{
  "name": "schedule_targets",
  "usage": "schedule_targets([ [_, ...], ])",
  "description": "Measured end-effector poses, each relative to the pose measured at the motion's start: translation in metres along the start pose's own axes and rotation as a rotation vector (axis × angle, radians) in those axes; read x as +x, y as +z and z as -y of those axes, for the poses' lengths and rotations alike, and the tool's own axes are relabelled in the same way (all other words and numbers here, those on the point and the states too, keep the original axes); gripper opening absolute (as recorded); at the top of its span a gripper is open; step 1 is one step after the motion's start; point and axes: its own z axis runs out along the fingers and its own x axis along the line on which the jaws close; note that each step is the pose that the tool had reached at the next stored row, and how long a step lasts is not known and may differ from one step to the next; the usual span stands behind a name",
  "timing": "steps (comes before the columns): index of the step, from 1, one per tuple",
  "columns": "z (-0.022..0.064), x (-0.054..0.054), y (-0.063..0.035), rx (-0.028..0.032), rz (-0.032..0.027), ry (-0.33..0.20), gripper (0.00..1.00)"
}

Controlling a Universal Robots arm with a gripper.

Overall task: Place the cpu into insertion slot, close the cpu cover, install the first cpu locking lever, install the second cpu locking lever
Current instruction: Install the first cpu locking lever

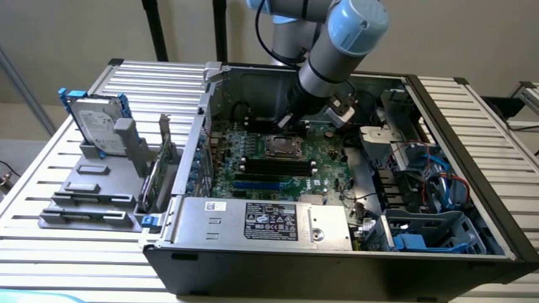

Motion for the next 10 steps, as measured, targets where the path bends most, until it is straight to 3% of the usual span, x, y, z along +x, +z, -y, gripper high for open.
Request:
schedule_targets([
  [3, 0.0037, -0.0020, 0.0012, 0.0051, -0.0058, -0.002, 0.11],
  [10, 0.0059, -0.0026, 0.0023, 0.0073, -0.0085, -0.003, 0.11],
])
